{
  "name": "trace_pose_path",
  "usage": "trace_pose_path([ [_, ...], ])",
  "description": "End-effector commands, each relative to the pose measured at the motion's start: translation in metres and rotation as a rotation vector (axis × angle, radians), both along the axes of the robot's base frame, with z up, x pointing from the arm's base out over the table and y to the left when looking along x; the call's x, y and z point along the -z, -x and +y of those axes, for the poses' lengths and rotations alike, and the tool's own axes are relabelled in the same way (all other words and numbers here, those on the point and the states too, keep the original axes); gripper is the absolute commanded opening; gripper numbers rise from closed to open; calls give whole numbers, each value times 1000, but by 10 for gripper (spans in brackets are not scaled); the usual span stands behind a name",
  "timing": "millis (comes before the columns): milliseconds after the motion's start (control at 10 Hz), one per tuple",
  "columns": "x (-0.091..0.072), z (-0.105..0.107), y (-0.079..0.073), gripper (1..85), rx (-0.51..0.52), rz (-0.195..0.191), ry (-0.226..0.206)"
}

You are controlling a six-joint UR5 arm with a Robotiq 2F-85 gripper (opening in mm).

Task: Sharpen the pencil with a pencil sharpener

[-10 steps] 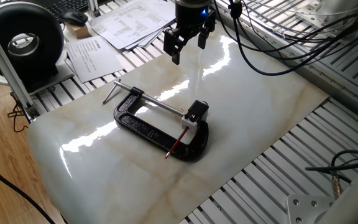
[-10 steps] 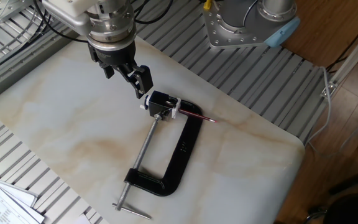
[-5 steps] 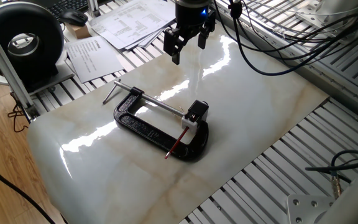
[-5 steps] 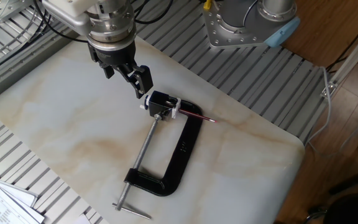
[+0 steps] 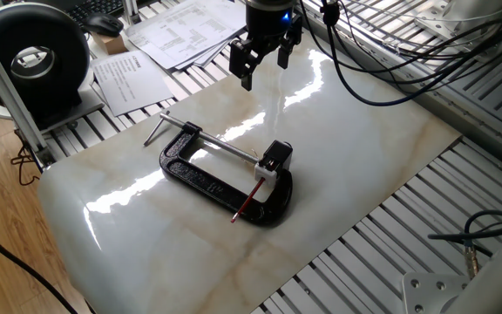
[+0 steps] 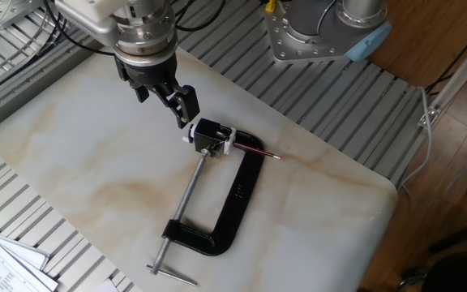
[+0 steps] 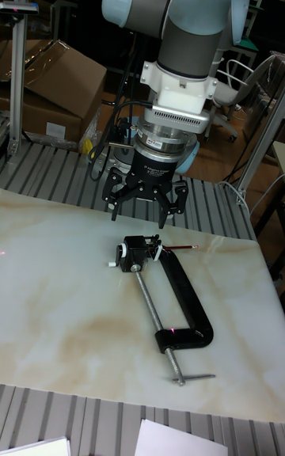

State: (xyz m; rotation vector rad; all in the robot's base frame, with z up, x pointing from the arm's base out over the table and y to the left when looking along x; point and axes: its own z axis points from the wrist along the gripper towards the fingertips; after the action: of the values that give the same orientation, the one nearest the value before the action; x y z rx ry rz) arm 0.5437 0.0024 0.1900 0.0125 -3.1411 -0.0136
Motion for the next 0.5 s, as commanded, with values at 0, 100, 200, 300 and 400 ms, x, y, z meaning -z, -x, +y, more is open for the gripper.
trace_pose_path([
  [0, 0, 2, 0, 840, 0, 0, 0],
  [100, 3, -2, 13, 13, -69, 65, 9],
  [200, 11, 7, 10, 13, -39, 55, -7],
  [300, 15, 13, 13, 13, -11, 55, -8],
  [400, 22, 17, 8, 13, 5, 34, -8],
])
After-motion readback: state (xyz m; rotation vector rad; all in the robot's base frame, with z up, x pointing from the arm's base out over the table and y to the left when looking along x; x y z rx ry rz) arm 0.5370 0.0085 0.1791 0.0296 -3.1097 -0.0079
